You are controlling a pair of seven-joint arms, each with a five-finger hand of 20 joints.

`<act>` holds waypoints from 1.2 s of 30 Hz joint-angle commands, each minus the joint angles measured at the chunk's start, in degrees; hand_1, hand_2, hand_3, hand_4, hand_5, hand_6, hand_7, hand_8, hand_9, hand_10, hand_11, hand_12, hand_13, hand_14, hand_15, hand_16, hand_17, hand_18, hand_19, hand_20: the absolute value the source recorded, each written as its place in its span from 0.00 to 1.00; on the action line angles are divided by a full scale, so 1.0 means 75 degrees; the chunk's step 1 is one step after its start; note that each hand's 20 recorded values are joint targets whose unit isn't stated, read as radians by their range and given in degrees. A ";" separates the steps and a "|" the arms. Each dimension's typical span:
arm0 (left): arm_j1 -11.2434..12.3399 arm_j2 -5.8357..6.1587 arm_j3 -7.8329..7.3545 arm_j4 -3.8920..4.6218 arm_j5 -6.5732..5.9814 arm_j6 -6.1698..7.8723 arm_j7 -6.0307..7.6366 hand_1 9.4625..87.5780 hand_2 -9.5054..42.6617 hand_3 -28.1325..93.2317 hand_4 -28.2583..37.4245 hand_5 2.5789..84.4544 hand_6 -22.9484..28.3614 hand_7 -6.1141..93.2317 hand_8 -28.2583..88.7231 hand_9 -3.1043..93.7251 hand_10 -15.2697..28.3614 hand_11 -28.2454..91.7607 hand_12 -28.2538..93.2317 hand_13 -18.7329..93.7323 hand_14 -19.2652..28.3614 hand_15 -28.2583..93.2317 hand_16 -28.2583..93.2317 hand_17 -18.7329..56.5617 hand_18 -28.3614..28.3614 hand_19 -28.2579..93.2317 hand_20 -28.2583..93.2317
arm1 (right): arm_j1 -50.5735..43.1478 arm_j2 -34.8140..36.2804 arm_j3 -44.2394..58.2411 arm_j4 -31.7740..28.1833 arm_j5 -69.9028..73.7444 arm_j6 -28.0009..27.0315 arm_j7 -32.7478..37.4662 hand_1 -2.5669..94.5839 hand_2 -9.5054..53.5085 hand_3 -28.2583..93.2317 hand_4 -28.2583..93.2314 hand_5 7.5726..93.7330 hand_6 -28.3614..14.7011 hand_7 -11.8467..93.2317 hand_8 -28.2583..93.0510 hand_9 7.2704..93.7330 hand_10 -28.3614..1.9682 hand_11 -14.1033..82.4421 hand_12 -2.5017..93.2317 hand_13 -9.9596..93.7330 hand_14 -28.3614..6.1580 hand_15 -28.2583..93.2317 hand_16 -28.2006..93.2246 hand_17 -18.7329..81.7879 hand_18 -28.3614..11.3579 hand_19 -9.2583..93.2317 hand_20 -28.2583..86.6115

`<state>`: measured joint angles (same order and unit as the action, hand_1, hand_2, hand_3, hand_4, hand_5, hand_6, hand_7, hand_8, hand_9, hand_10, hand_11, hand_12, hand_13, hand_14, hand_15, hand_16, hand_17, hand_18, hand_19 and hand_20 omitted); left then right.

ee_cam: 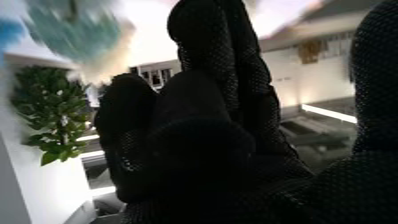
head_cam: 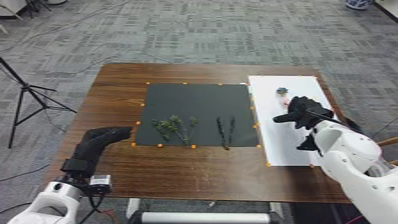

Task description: Arrange flowers

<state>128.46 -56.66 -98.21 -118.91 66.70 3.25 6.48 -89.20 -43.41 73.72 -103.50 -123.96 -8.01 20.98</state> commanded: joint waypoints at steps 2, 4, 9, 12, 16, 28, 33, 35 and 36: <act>-0.0010 -0.0086 0.0051 -0.0033 0.0012 -0.0072 -0.0072 0.20 0.18 0.78 0.05 0.67 0.43 0.20 0.16 0.58 0.68 0.39 0.33 0.52 0.77 0.34 0.24 0.30 0.73 0.32 0.37 | 0.0292 0.0202 0.0032 -0.0098 -0.0144 0.0500 -0.0054 0.32 0.00 0.68 0.16 0.72 0.51 0.46 0.21 0.89 0.43 0.54 0.37 1.00 0.72 0.73 0.52 0.89 0.44 1.00 0.79; 0.0004 -0.0093 0.0060 -0.0040 0.0025 -0.0080 -0.0077 0.20 0.18 0.78 0.05 0.67 0.43 0.20 0.16 0.58 0.68 0.39 0.33 0.52 0.77 0.34 0.25 0.30 0.73 0.32 0.37 | 0.0390 0.0146 -0.0083 0.0115 -0.0243 0.0434 -0.0055 0.32 0.00 0.68 0.16 0.71 0.50 0.44 0.21 0.89 0.43 0.52 0.35 1.00 0.72 0.73 0.52 0.89 0.43 1.00 0.79; 0.0007 -0.0079 0.0032 -0.0044 0.0001 -0.0051 -0.0075 0.20 0.18 0.78 0.05 0.67 0.43 0.20 0.16 0.58 0.69 0.39 0.33 0.52 0.77 0.34 0.25 0.30 0.73 0.32 0.37 | 0.0607 -0.0022 -0.0410 0.0605 -0.0468 0.0271 -0.0003 0.32 0.00 0.68 0.16 0.71 0.48 0.41 0.21 0.88 0.41 0.48 0.34 1.00 0.71 0.72 0.53 0.89 0.44 1.00 0.78; 0.0036 -0.0107 0.0022 -0.0064 0.0020 -0.0051 -0.0077 0.20 0.18 0.78 0.05 0.67 0.43 0.20 0.16 0.58 0.69 0.39 0.33 0.52 0.77 0.34 0.24 0.30 0.73 0.32 0.37 | 0.0773 -0.0167 -0.0621 0.0877 -0.0613 -0.0048 0.0041 0.32 0.00 0.67 0.16 0.71 0.47 0.40 0.21 0.88 0.40 0.47 0.34 1.00 0.71 0.72 0.53 0.89 0.45 1.00 0.78; -0.0074 -0.0111 0.0087 -0.0012 0.0031 -0.0099 -0.0078 0.20 0.18 0.78 0.05 0.67 0.43 0.20 0.16 0.58 0.68 0.39 0.33 0.52 0.77 0.34 0.24 0.30 0.73 0.32 0.37 | 0.0816 -0.0293 -0.0804 0.1080 -0.0613 -0.0223 0.0065 0.32 0.00 0.67 0.16 0.71 0.46 0.38 0.22 0.88 0.39 0.47 0.33 1.00 0.71 0.72 0.54 0.89 0.45 1.00 0.77; -0.0010 -0.0067 -0.0023 -0.0041 -0.0008 -0.0047 -0.0082 0.20 0.18 0.78 0.05 0.67 0.43 0.20 0.16 0.58 0.68 0.39 0.33 0.52 0.77 0.34 0.25 0.30 0.73 0.32 0.37 | 0.1080 -0.0212 -0.1664 0.1077 -0.0709 -0.0121 0.0050 0.57 0.00 0.62 0.19 0.73 0.49 0.35 0.42 0.91 0.42 0.48 0.33 1.00 0.74 0.73 0.49 0.91 0.49 1.00 0.73; 0.0049 -0.0033 -0.0080 -0.0030 -0.0040 0.0165 0.0011 0.20 0.18 0.78 0.05 0.67 0.43 0.20 0.16 0.58 0.68 0.39 0.33 0.52 0.77 0.34 0.24 0.30 0.73 0.32 0.37 | 0.1190 0.0023 -0.1644 0.0904 -0.0644 -0.0071 -0.0167 0.69 0.06 0.61 0.18 0.78 0.53 0.33 0.47 0.94 0.45 0.47 0.32 1.00 0.76 0.75 0.47 0.92 0.50 1.00 0.71; 0.0083 0.0110 -0.0157 0.0007 -0.0093 0.0352 0.0100 0.20 0.19 0.78 0.04 0.67 0.44 0.20 0.16 0.58 0.68 0.39 0.33 0.52 0.77 0.34 0.24 0.30 0.73 0.32 0.37 | 0.1243 0.0124 -0.1486 0.0688 -0.0466 0.0083 -0.0200 0.70 0.07 0.61 0.18 0.79 0.53 0.33 0.47 0.95 0.46 0.47 0.32 1.00 0.76 0.75 0.47 0.92 0.51 1.00 0.71; 0.0165 0.0179 -0.0273 0.0002 -0.0102 0.0528 0.0177 0.20 0.19 0.78 0.04 0.68 0.44 0.20 0.16 0.58 0.68 0.39 0.33 0.52 0.77 0.34 0.24 0.30 0.73 0.32 0.37 | 0.1341 0.0166 -0.1463 0.0575 -0.0338 0.0229 -0.0283 0.70 0.08 0.61 0.18 0.79 0.53 0.33 0.47 0.95 0.46 0.47 0.32 1.00 0.76 0.75 0.47 0.92 0.50 1.00 0.71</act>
<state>128.22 -56.91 -98.24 -118.89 66.64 3.39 6.36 -79.31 -44.39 61.95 -96.06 -128.88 -7.98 21.01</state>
